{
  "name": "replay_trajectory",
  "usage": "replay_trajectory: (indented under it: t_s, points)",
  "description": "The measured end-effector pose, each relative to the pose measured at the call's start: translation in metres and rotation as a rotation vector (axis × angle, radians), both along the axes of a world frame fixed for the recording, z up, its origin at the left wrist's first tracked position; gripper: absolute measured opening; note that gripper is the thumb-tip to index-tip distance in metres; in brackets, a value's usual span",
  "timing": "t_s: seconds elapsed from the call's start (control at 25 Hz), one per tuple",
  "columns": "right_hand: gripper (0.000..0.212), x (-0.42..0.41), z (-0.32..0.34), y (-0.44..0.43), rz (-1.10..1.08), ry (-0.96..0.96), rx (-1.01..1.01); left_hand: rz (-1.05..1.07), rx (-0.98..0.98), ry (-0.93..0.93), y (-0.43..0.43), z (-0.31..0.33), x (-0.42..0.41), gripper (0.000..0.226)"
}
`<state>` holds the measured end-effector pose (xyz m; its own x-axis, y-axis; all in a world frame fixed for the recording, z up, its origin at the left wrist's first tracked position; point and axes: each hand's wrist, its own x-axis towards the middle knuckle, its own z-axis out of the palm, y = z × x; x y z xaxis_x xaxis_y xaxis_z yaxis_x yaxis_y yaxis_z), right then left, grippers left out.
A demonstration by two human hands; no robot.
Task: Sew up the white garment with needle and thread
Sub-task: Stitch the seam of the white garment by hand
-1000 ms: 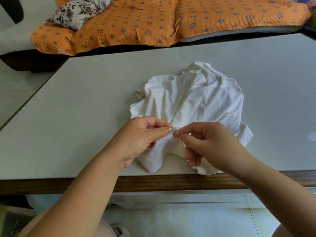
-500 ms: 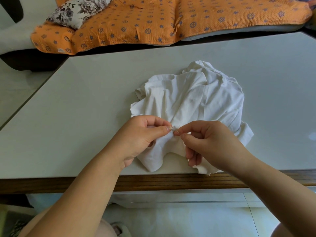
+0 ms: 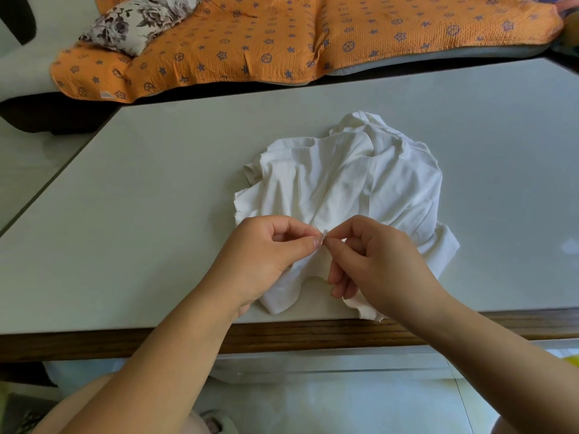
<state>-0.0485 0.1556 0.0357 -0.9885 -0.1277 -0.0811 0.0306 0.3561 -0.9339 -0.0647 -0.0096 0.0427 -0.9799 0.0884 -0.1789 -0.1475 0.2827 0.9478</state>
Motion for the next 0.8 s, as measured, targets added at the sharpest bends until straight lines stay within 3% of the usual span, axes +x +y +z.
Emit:
replay_trajectory:
  t_s: [0.16,0.44,0.56,0.72,0.8]
  points:
    - [0.011,0.002,-0.001,-0.002,-0.025,-0.002,-0.103,0.024,0.025,0.024,0.004,0.000,0.001,0.009]
    - [0.009,-0.003,0.006,-0.001,0.004,-0.128,-0.291,-0.076,-0.253,0.259,0.006,-0.006,0.003,0.024]
    - [0.010,-0.004,0.007,-0.001,0.005,-0.110,-0.199,-0.091,-0.270,0.266,0.004,-0.008,0.001,0.023]
    - [0.011,-0.008,0.009,0.003,-0.110,0.055,0.047,-0.110,-0.286,0.258,0.004,-0.006,0.001,0.014]
    - [0.011,-0.016,0.013,0.008,-0.186,0.104,0.053,-0.113,-0.281,0.245,0.003,-0.006,0.001,0.008]
